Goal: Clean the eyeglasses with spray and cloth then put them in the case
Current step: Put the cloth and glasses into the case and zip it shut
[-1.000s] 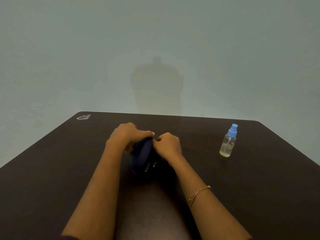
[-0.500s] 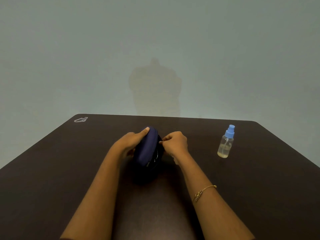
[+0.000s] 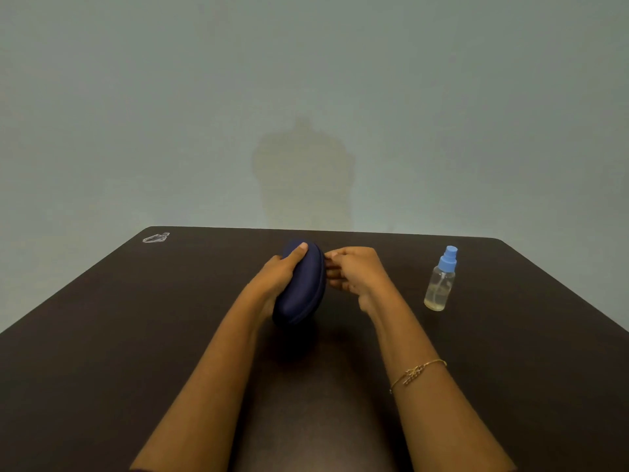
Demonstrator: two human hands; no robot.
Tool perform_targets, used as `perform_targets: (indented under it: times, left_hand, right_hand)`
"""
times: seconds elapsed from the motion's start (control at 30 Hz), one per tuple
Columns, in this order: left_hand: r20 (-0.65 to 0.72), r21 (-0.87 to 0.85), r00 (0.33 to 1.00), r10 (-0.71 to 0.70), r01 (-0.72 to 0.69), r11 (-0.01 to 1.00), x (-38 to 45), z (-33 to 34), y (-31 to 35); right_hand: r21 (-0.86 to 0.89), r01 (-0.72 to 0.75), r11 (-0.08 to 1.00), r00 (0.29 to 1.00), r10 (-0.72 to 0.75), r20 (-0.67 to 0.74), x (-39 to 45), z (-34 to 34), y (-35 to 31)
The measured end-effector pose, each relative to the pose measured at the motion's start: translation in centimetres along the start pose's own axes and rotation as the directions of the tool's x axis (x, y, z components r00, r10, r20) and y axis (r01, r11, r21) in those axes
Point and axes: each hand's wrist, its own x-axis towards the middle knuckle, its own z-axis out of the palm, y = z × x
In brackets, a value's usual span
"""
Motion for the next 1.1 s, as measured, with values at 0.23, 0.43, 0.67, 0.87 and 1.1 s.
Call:
perform_targets:
  times: [0.23, 0.43, 0.67, 0.87, 1.1]
  left_hand:
    - [0.234, -0.036, 0.97, -0.061, 0.071, 0.997, -0.6, 0.8, -0.1]
    - [0.308, 0.016, 0.946, -0.102, 0.102, 0.995, -0.8, 1.2, -0.1]
    - [0.353, 0.089, 0.927, -0.123, 0.098, 0.991, -1.1, 1.6, -0.3]
    - [0.37, 0.095, 0.919, -0.135, 0.107, 0.99, -1.3, 1.5, -0.6]
    - [0.362, 0.079, 0.922, -0.14, 0.119, 0.99, -1.6, 1.4, -0.7]
  right_hand:
    - [0.267, -0.32, 0.909, 0.947, 0.312, 0.071, 0.8, -2.1, 1.7]
    - [0.479, -0.394, 0.784, 0.919, 0.318, 0.235, 1.5, -2.7, 2.9]
    - [0.518, -0.394, 0.759, 0.917, 0.285, 0.279, 1.7, -3.0, 2.7]
    - [0.49, -0.353, 0.797, 0.935, 0.294, 0.196, 2.2, -2.9, 3.2]
    - [0.534, -0.256, 0.806, 0.964, 0.256, 0.076, 2.5, -2.7, 3.6]
